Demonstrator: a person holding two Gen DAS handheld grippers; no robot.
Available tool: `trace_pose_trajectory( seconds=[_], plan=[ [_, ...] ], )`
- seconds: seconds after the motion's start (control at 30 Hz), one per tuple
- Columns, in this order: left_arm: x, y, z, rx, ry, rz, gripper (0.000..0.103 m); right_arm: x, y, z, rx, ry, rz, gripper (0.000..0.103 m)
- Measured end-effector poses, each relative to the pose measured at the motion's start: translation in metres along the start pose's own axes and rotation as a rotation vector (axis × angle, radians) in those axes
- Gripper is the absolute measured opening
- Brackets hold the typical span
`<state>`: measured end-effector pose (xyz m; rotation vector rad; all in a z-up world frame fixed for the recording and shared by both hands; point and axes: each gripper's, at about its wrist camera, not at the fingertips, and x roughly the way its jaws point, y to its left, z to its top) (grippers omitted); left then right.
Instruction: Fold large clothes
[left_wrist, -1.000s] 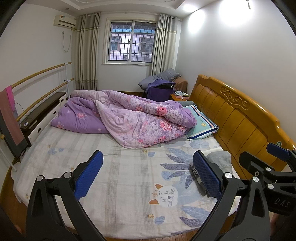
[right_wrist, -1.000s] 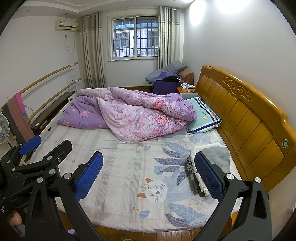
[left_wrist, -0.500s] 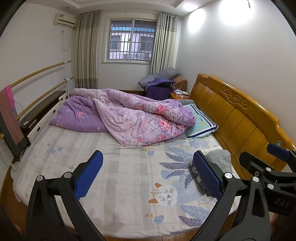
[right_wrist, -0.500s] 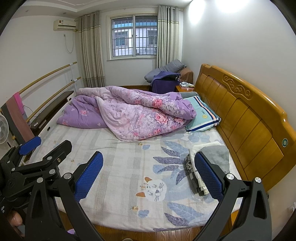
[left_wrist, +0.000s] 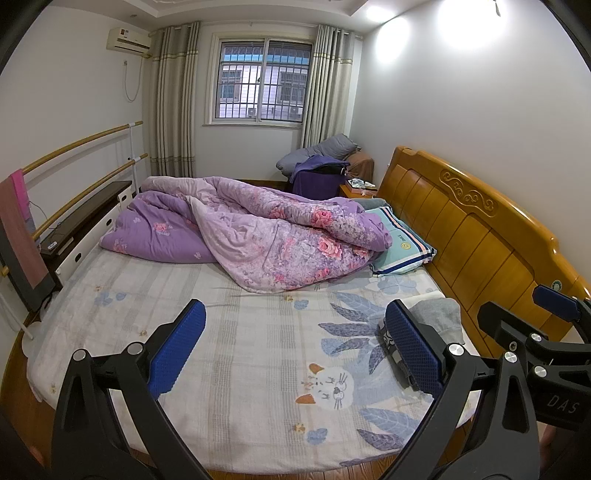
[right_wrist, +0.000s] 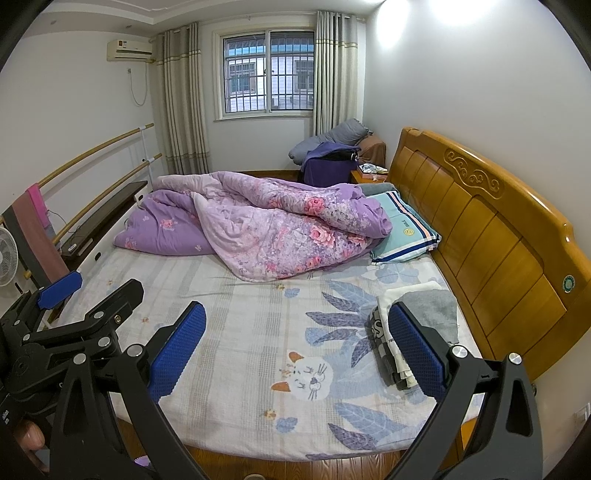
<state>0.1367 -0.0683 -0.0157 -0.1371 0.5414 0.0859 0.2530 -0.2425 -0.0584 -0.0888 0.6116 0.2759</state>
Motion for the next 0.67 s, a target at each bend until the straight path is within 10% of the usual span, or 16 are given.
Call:
trace_pose_trajectory(
  seconds=[0.67],
  plan=[
    [0.0018,0.0,-0.0069,0.002,-0.008,0.001,0.098,0.0016,0.0003,-0.002,0.004,0.009,-0.008,0.095]
  ],
)
